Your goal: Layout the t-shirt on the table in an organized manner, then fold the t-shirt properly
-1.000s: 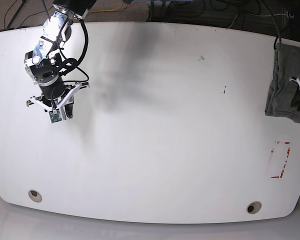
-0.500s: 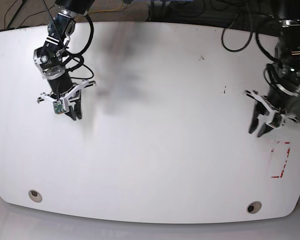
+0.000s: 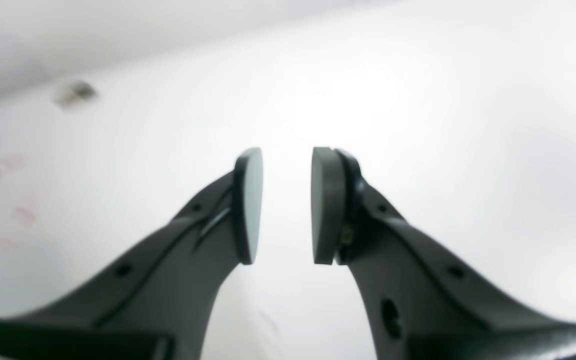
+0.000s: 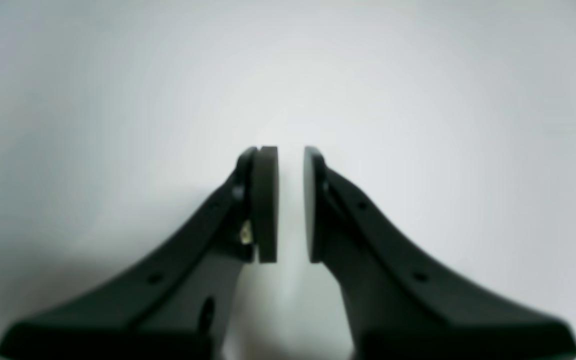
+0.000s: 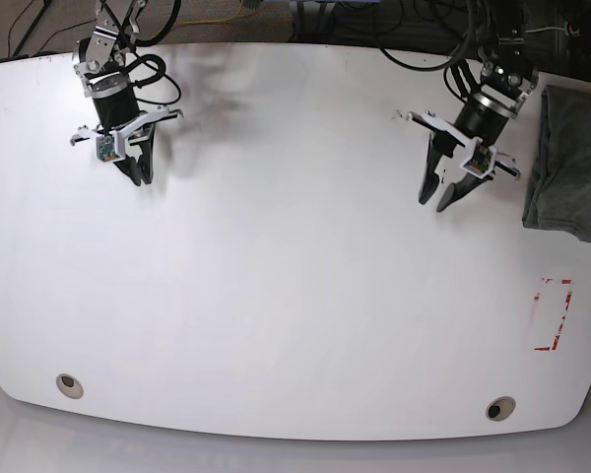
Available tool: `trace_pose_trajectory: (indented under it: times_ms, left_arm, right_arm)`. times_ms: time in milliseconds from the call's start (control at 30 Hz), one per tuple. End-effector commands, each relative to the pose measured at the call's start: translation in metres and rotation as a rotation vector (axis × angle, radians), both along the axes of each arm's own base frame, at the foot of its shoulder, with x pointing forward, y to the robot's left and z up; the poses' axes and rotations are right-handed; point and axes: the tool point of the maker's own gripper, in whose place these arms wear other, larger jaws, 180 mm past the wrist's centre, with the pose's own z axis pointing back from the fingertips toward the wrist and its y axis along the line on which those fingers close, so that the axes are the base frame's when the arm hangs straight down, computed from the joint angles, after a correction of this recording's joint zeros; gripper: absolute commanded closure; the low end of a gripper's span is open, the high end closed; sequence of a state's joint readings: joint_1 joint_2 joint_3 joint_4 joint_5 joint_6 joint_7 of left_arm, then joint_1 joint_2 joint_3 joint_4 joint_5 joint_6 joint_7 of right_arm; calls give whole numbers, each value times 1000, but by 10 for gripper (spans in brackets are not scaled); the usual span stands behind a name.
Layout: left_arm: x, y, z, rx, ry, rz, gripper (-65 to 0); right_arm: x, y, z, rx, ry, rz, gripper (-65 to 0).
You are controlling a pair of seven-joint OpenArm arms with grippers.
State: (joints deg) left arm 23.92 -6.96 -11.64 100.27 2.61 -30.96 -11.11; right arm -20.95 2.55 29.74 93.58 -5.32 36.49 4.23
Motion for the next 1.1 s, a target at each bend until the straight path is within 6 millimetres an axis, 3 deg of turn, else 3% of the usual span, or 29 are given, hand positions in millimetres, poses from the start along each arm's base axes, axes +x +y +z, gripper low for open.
trace_pose_trajectory:
  times_ms: [0, 200, 467, 667, 867, 1067]
  left_arm:
    - [-11, -3, 21, -24, -69, -3, -138]
    - [-60, -14, 3, -55, 40, 6, -106]
    - [-133, -18, -19, -63, 231, 20, -104]
    - [-198, -22, -36, -79, 421, 40, -104]
    - [-246, -21, -46, -76, 563, 47, -104]
    - [-294, -16, -70, -79, 716, 71, -104]
  right_arm:
    - [-6, 2, 24, 30, -77, 2, -81]
    - [-39, 6, 30, 60, -53, -2, -81]
    - [-88, 21, 21, 127, 32, -33, -79]
    - [-144, 25, 8, 167, 162, -59, -79]
    - [-183, 23, 5, 219, 242, -103, -79]
    - [-225, 24, 0, 234, 351, -128, -79]
